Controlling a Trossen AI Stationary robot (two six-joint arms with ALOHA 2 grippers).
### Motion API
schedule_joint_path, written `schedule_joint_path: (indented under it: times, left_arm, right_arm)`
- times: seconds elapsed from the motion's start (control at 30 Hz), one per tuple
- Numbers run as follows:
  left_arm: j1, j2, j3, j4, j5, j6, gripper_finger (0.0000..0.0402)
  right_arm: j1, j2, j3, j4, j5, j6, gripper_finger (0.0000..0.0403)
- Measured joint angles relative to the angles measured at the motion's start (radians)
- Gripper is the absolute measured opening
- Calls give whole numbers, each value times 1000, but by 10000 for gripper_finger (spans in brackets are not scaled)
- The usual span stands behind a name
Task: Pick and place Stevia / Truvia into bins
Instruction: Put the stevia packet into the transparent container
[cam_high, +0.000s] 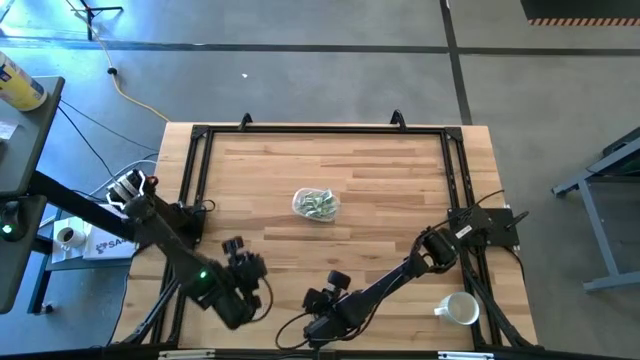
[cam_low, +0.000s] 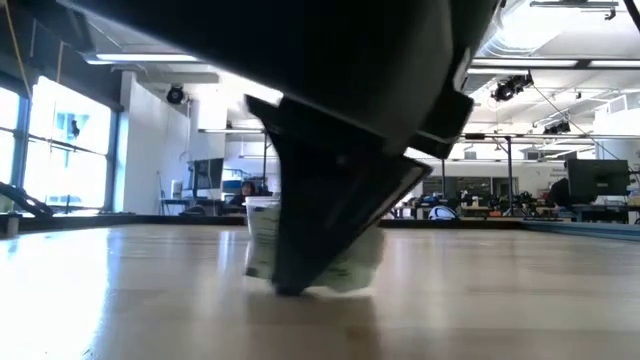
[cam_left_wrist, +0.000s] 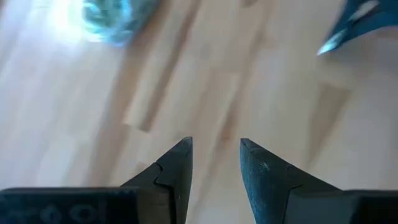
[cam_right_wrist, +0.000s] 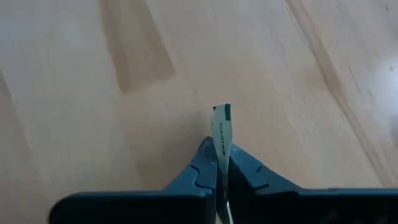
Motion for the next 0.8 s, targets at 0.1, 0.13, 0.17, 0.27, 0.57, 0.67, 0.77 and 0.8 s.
schedule_joint_path:
  times: [0.1, 0.13, 0.17, 0.27, 0.57, 0.67, 0.77, 0.8]
  left_arm:
    - [48, -22, 0, -76, 1, 25, 166]
    - [57, -36, 0, -111, 0, 24, 165]
    - [66, -51, 0, -144, -1, 16, 165]
    - [74, -119, 0, -244, -41, -57, 165]
    - [148, -432, -100, -199, -171, -190, 165]
    - [205, -503, -175, -123, -171, -117, 165]
    - [291, -559, -265, -32, -167, 16, 165]
    - [329, -578, -296, 12, -160, 65, 165]
  right_arm:
    - [-20, -30, -5, -49, -6, 10, 16]
    - [-28, -47, -7, -82, 19, 7, 14]
    - [-38, -69, -10, -117, 51, 1, 8]
    - [-88, -153, -4, -180, 158, -56, 6]
    - [-340, -304, -3, -145, 300, -471, 2]
    - [-430, -302, -3, -76, 179, -655, 2]
    - [-503, -294, -5, -33, -5, -809, 2]
    - [-524, -294, -3, -27, -52, -838, 1]
